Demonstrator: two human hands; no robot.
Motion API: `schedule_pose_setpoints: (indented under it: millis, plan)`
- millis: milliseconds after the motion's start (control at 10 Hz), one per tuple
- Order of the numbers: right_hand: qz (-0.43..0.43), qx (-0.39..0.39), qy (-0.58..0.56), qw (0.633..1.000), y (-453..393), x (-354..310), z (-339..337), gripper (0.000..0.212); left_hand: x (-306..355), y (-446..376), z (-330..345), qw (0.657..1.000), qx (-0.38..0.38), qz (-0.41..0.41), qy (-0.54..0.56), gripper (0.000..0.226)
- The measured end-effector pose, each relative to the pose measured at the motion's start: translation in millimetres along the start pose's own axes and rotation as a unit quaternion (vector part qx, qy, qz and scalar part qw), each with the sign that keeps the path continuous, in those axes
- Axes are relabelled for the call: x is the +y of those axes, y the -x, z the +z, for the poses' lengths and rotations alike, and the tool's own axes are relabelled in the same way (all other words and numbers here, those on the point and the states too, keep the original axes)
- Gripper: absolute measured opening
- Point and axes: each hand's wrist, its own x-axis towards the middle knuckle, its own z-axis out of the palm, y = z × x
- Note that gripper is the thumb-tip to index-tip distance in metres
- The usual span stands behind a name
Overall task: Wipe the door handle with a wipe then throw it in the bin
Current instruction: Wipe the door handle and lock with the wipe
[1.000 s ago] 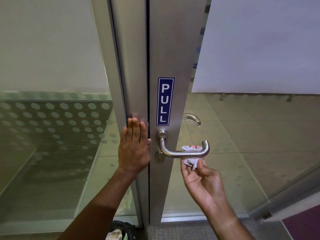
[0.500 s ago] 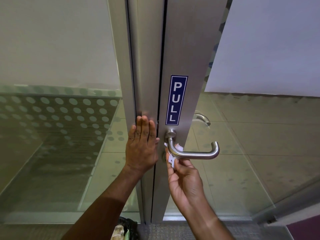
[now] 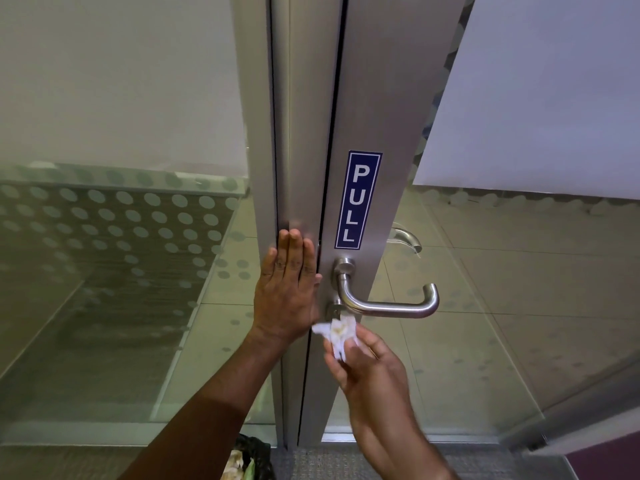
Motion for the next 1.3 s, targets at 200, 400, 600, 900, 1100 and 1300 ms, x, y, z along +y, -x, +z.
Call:
schedule_pose_setpoints:
  millis: [200,400,600,900,1100,1300]
  plan:
    - [-0.405,-0.056,0.337,0.848,18,-38,-15,0.019,1,0,-1,1.000,0.003,-0.003,0.009,0.061]
    - [-0.512,-0.063,0.563,0.646,-17,-83,4,0.020,1,-1,-3,1.000,-0.005,-0.002,0.011,0.064]
    - [-0.470,-0.167,0.697,0.516,-44,-87,18,0.030,0,-1,-4,1.000,-0.011,-0.003,0.012,0.064]
    - [-0.435,-0.160,0.811,0.357,-44,-81,39,0.042,1,-1,-5,1.000,-0.017,-0.002,0.006,0.066]
    - [-0.400,-0.140,0.832,0.359,-38,-79,41,0.043,1,-1,-4,1.000,-0.014,-0.005,0.002,0.073]
    - [-0.372,-0.125,0.839,0.377,-35,-84,40,0.041,1,-1,-4,1.000,-0.018,-0.006,0.007,0.066]
